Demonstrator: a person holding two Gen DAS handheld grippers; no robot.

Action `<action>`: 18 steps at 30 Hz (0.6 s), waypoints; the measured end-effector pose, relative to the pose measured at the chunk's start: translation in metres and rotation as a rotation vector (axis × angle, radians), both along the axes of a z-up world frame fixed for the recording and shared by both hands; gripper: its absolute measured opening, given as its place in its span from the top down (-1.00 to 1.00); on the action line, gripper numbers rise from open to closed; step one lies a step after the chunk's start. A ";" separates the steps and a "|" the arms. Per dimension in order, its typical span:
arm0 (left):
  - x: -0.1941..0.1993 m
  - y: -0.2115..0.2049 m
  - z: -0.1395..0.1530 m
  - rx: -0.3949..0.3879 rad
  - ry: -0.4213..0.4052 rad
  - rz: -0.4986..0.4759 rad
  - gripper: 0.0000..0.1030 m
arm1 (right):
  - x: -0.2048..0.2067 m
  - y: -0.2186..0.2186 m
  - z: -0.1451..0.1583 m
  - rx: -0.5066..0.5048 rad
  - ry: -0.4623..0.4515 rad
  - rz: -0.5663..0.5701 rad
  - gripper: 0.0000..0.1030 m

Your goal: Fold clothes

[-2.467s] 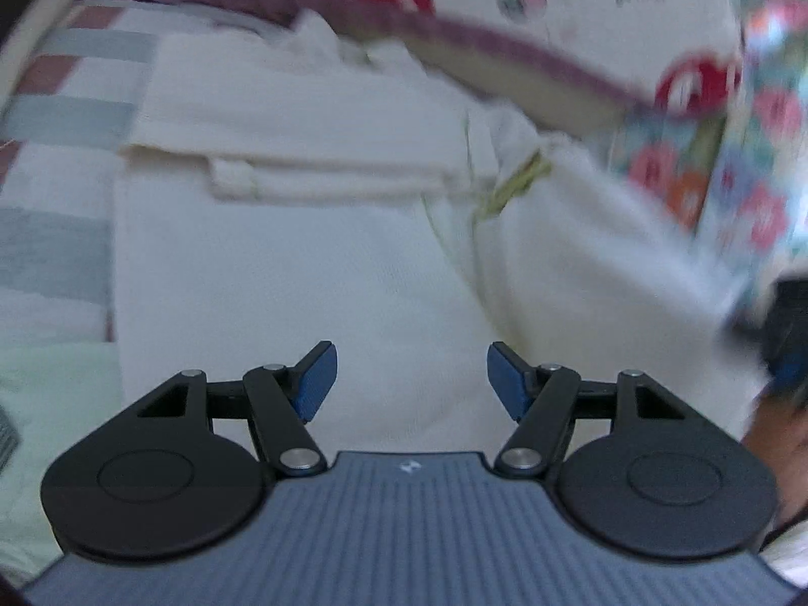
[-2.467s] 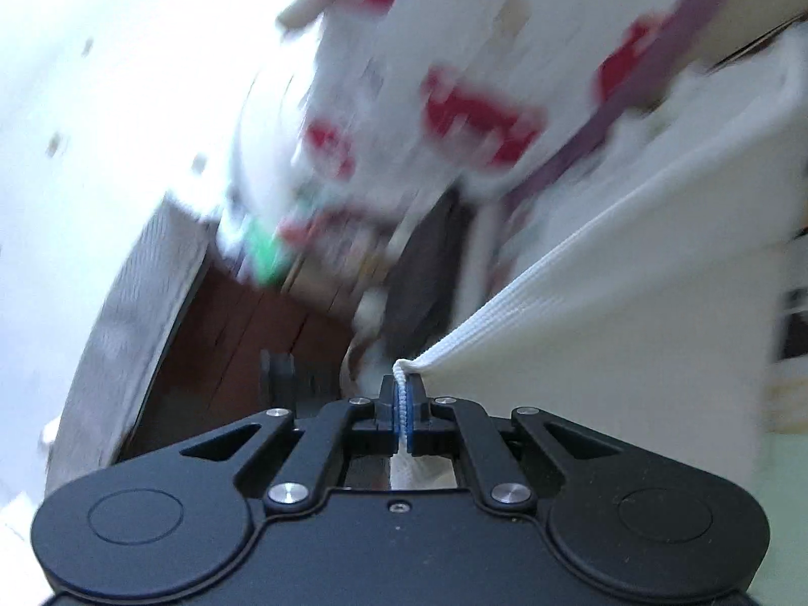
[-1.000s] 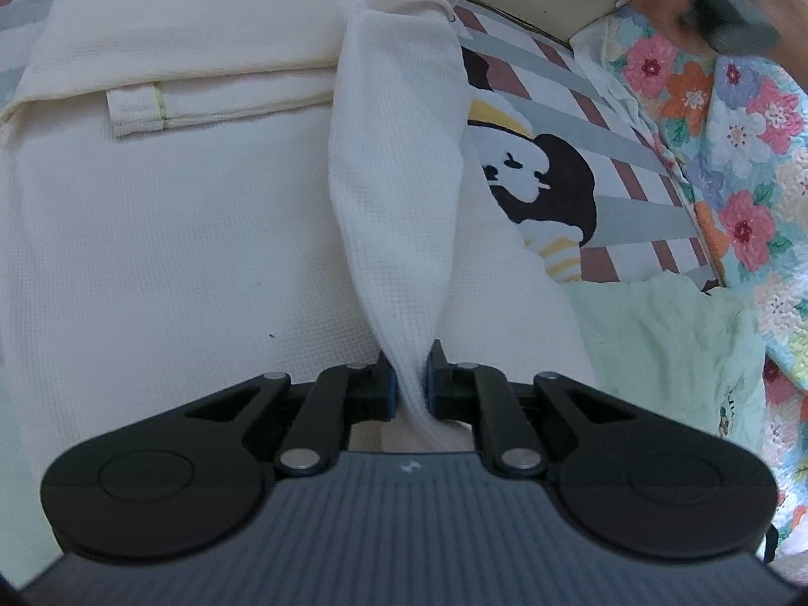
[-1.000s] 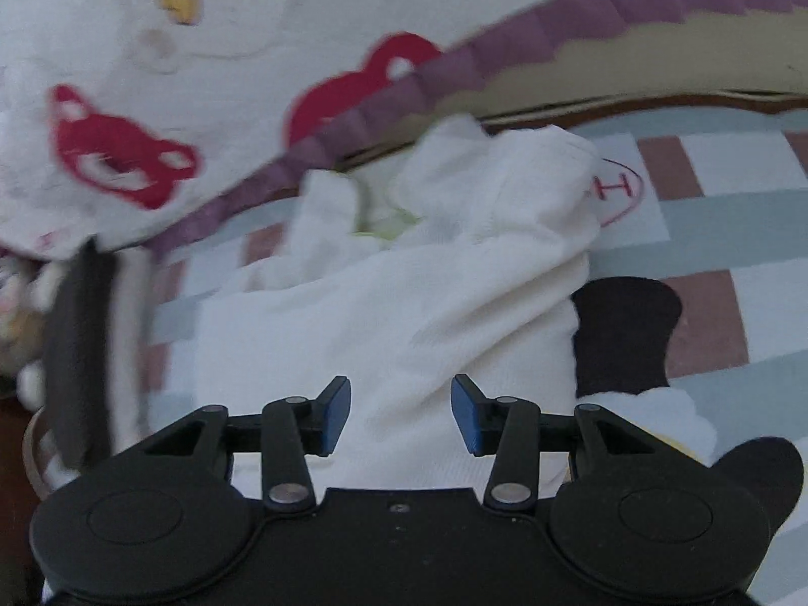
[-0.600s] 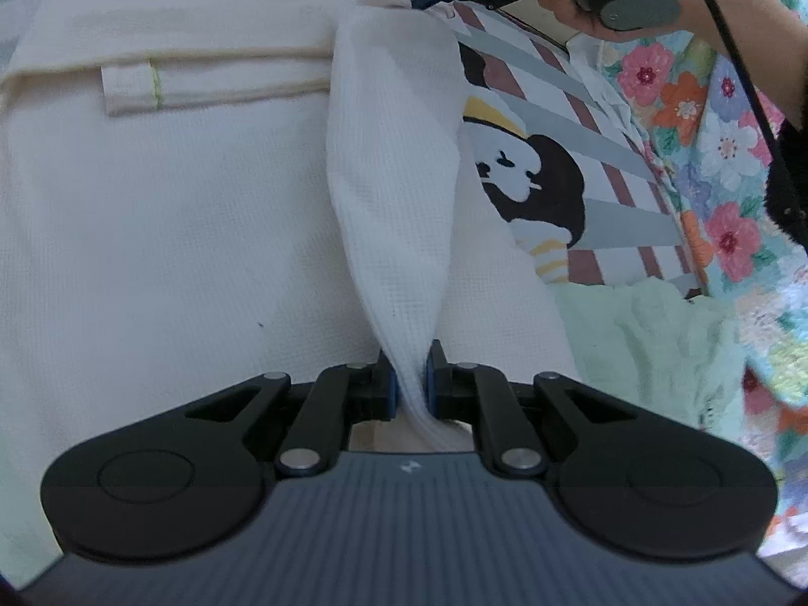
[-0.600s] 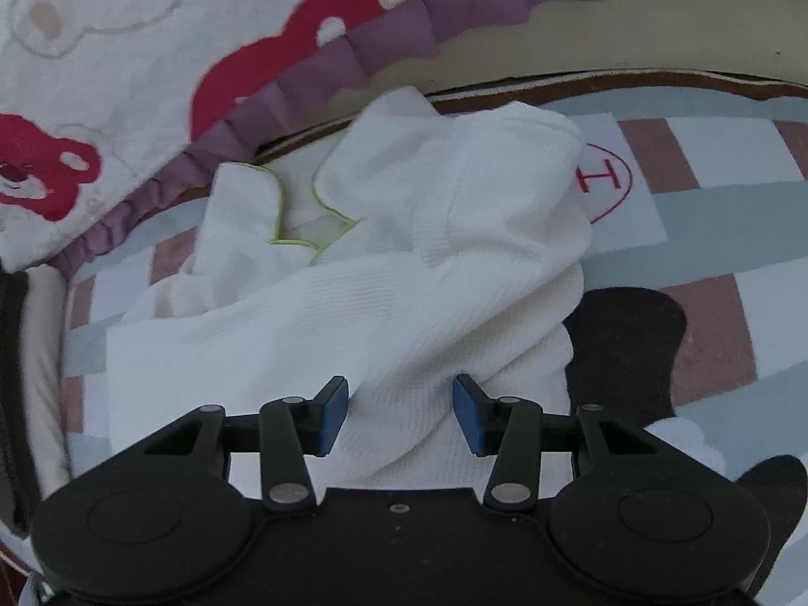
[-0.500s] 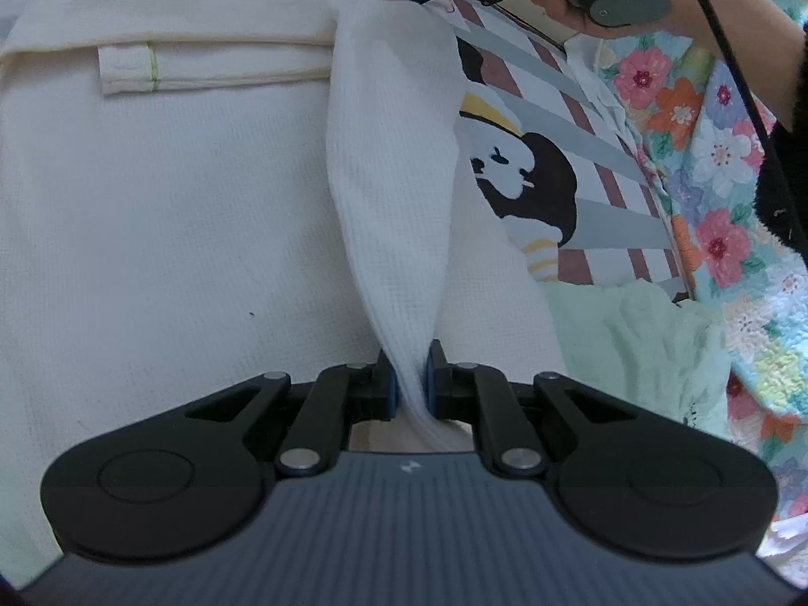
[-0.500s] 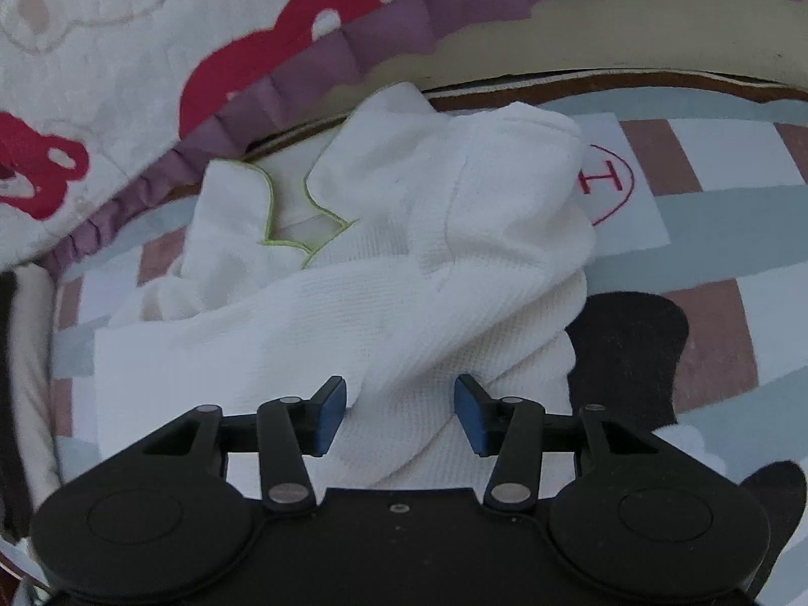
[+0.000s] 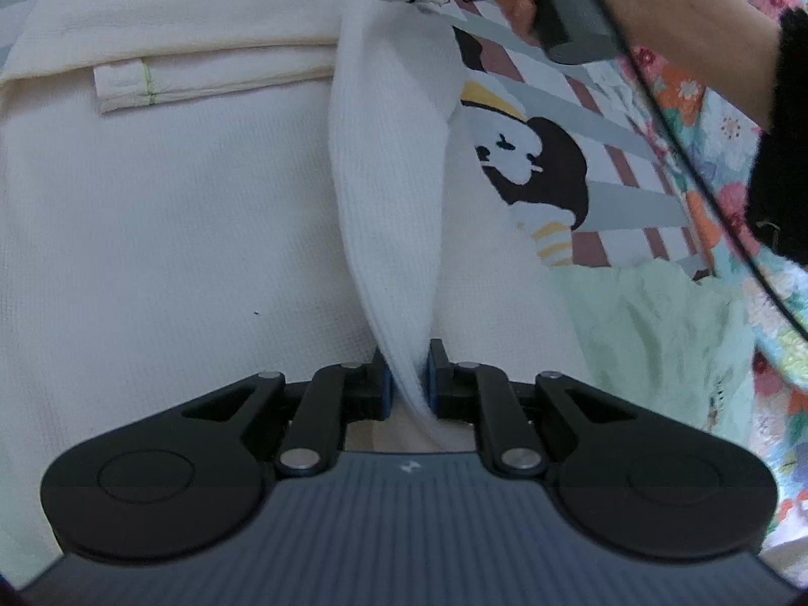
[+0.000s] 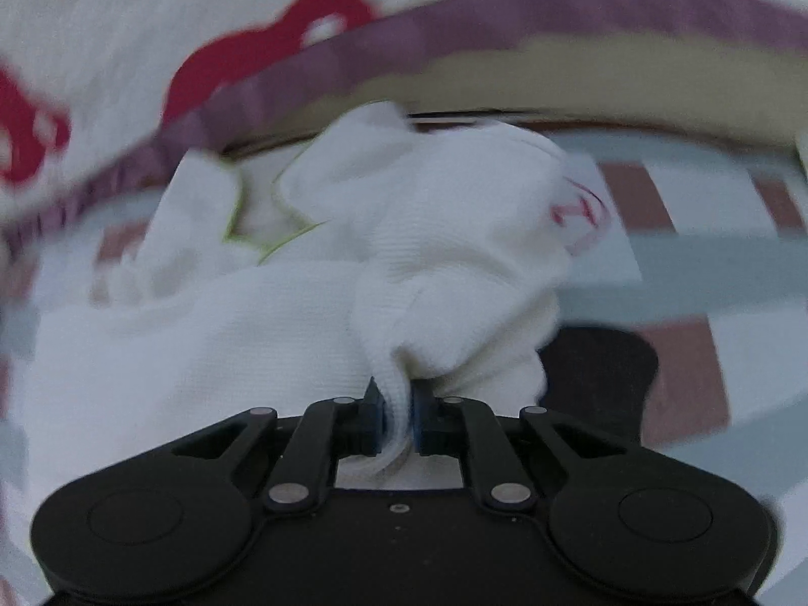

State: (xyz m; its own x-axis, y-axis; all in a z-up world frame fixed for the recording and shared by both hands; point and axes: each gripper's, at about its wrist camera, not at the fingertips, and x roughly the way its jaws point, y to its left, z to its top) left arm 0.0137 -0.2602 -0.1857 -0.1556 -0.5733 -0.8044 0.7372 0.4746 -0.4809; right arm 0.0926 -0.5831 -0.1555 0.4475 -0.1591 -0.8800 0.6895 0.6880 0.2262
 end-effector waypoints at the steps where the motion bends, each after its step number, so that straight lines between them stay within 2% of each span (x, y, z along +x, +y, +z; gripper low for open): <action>1: -0.001 0.000 0.000 0.005 -0.001 0.000 0.65 | -0.011 -0.005 0.004 0.032 -0.071 -0.015 0.79; 3: -0.001 0.001 -0.001 0.011 -0.001 0.004 0.69 | -0.030 -0.010 0.016 0.052 -0.177 -0.026 0.79; 6: -0.001 0.010 0.007 -0.003 -0.014 0.040 0.86 | -0.047 -0.013 0.038 0.069 -0.250 -0.042 0.78; 7: 0.000 0.015 0.011 -0.012 -0.001 0.057 0.86 | -0.050 -0.014 0.046 0.081 -0.278 -0.039 0.78; 9: 0.005 0.032 0.015 -0.049 0.096 0.112 0.87 | -0.053 -0.014 0.061 0.113 -0.344 -0.017 0.78; 11: 0.007 0.047 0.021 -0.071 0.122 0.172 0.89 | -0.049 -0.013 0.074 0.134 -0.406 0.021 0.79; 15: 0.004 0.073 0.037 -0.072 0.055 0.270 0.91 | -0.024 0.006 0.095 0.143 -0.491 0.141 0.83; 18: 0.001 0.096 0.046 -0.070 0.038 0.347 0.91 | 0.006 0.031 0.100 0.168 -0.521 0.242 0.83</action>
